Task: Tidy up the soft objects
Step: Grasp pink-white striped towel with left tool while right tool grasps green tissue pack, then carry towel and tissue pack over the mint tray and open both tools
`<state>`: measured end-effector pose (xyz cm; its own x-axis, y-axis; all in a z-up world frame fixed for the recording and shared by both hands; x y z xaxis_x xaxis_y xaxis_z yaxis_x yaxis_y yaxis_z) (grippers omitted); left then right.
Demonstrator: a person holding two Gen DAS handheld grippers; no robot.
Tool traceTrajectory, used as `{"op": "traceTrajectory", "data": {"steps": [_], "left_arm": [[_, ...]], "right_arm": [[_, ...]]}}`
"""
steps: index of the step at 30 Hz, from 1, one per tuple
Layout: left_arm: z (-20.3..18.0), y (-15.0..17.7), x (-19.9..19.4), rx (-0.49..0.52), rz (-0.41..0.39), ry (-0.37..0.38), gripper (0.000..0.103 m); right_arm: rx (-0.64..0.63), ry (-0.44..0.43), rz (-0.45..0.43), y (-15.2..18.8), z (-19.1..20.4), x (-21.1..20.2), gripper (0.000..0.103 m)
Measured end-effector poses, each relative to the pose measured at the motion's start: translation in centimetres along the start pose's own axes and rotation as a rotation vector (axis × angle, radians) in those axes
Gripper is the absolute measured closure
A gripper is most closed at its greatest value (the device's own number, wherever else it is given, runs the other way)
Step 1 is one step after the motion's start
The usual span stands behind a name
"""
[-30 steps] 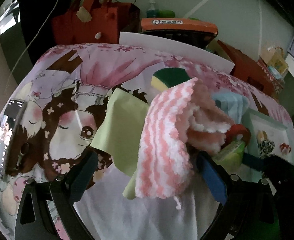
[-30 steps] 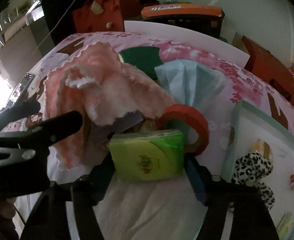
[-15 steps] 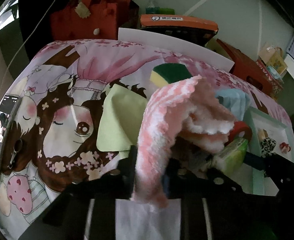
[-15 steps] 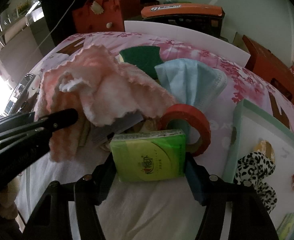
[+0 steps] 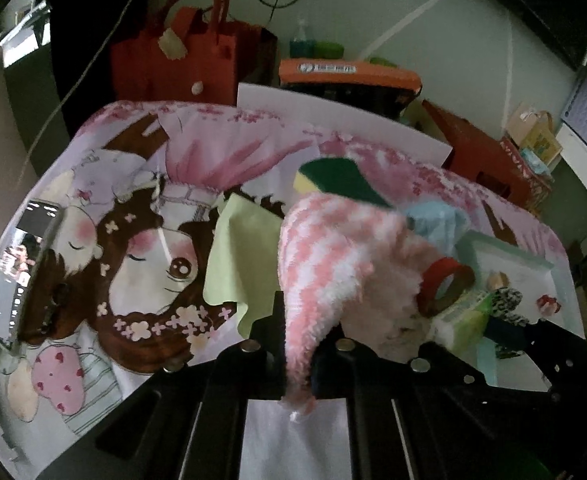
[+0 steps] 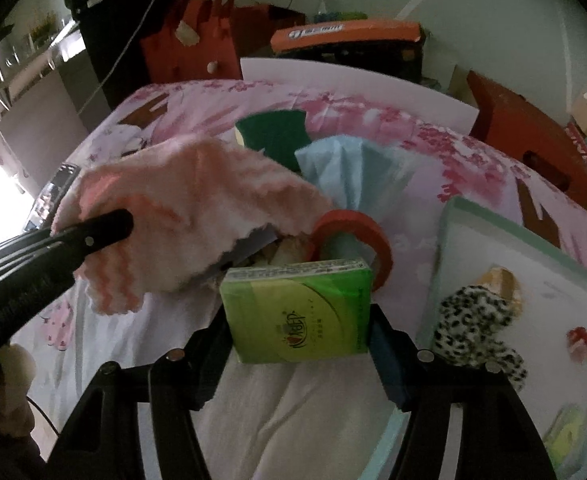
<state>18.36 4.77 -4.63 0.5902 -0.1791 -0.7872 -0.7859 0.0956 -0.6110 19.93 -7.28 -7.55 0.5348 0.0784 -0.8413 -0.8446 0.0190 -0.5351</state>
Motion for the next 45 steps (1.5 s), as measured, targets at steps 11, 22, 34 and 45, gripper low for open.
{"op": "traceTrajectory", "data": {"steps": [11, 22, 34, 45], "left_arm": [[-1.1, -1.3, -6.3, 0.002, -0.079, -0.025, 0.096], [-4.0, -2.8, -13.0, 0.048, -0.171, -0.036, 0.096], [-8.0, -3.6, -17.7, 0.111, -0.238, -0.04, 0.096], [-13.8, -4.2, -18.2, 0.196, -0.248, -0.017, 0.096]], "right_arm": [[0.045, 0.008, -0.075, 0.3, -1.8, -6.5, 0.036], [0.118, 0.018, -0.162, 1.4, -4.8, -13.2, 0.036], [0.198, 0.022, -0.222, 2.9, -8.8, -17.5, 0.036], [0.276, 0.034, -0.231, 4.3, -13.7, -18.2, 0.036]]}}
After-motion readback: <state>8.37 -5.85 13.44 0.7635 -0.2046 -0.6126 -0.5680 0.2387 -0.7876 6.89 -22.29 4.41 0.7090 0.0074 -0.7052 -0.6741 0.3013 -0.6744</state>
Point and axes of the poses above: each gripper's, at about its wrist camera, not at the fingertips, and x roughly the way its jaws point, z to its left, y to its underside, the point moved 6 cm from there along x, roughly the way its jaws point, and after that the axes turned 11 degrees about x, right-handed, at the moved point
